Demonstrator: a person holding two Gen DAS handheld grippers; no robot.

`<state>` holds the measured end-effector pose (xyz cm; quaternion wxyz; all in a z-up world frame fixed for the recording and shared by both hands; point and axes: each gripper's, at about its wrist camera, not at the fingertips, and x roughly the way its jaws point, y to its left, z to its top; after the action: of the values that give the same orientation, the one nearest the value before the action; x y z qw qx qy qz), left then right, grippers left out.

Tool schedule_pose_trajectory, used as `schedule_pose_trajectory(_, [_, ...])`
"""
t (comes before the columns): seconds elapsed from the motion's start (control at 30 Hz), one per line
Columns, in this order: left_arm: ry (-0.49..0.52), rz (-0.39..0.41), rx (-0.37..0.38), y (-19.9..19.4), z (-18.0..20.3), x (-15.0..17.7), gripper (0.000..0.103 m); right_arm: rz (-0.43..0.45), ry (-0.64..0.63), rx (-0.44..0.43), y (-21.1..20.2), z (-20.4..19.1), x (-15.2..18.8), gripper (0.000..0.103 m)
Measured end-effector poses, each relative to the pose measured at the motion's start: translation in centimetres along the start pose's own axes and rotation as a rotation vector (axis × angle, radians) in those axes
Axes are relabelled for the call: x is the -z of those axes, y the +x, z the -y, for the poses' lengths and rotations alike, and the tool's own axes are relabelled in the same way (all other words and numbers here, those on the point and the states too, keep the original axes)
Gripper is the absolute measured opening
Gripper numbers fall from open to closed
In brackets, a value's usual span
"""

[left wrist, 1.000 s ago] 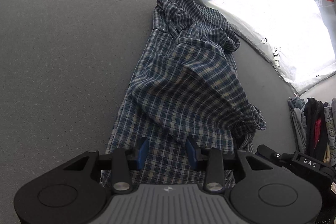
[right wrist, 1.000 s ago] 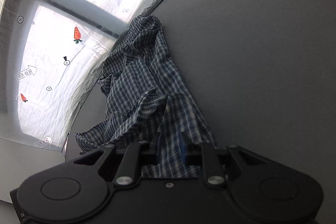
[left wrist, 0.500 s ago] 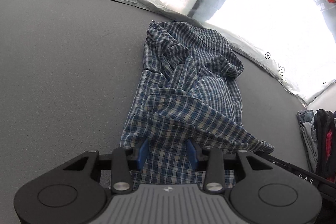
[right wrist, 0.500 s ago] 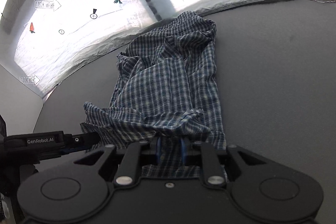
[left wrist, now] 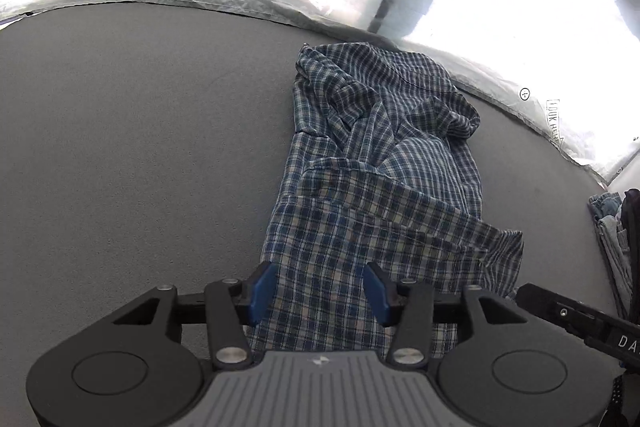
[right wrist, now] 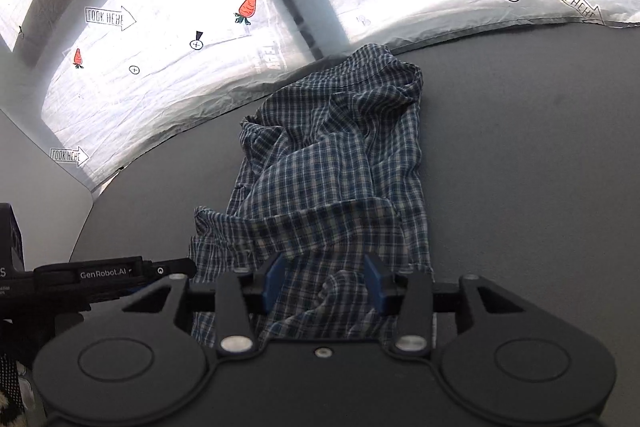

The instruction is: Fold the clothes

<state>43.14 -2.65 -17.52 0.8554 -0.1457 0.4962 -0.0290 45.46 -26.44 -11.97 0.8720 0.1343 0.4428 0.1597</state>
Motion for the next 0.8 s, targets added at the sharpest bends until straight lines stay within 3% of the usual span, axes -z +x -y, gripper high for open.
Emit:
schedule_pose_trajectory(0.07, [0.008,-0.044,-0.013,1.0,0.3,0.9,0.051,-0.064,-0.012,0.067,1.8,-0.2,0.7,0.043])
schedule_pose_trajectory(0.1, [0.012,-0.053,-0.015,1.2,0.2,1.2,0.051,-0.085,0.001,0.063,2.4,0.0,0.9,0.033])
schedule_pose_trajectory(0.13, [0.014,-0.057,-0.016,1.3,0.2,1.4,0.051,-0.090,0.019,0.040,2.6,0.3,1.0,0.012])
schedule_pose_trajectory(0.17, [0.012,-0.054,-0.016,1.3,0.0,1.5,0.051,-0.075,0.027,0.021,2.4,0.4,1.0,0.005])
schedule_pose_trajectory(0.23, [0.005,-0.048,-0.015,1.2,-0.3,1.6,0.051,-0.013,0.016,-0.002,1.3,0.2,0.7,0.003])
schedule_pose_trajectory(0.33, [-0.015,-0.046,-0.014,1.2,-0.7,1.7,0.052,0.107,-0.022,-0.053,-0.6,-0.7,-0.2,0.003])
schedule_pose_trajectory(0.4, [-0.020,-0.052,-0.015,1.4,-0.7,1.7,0.052,0.120,-0.045,-0.060,-0.5,-1.3,-0.6,0.003])
schedule_pose_trajectory(0.47, [-0.024,-0.057,-0.017,1.5,-0.8,1.7,0.053,0.086,-0.075,-0.043,0.8,-1.7,-0.7,0.003])
schedule_pose_trajectory(0.57, [-0.021,-0.064,-0.021,1.6,-0.9,1.7,0.058,-0.049,-0.098,0.035,4.3,-1.7,-0.4,0.004])
schedule_pose_trajectory(0.67, [-0.018,-0.065,-0.023,1.3,-1.1,1.8,0.062,-0.071,-0.153,0.100,4.8,-2.5,0.1,0.014])
schedule_pose_trajectory(0.73, [-0.027,-0.072,-0.028,0.9,-1.5,1.9,0.064,-0.050,-0.183,0.129,4.1,-3.1,0.1,0.040])
schedule_pose_trajectory(0.8, [-0.044,-0.080,-0.031,0.4,-1.8,2.1,0.065,-0.027,-0.204,0.156,3.1,-3.6,0.0,0.041])
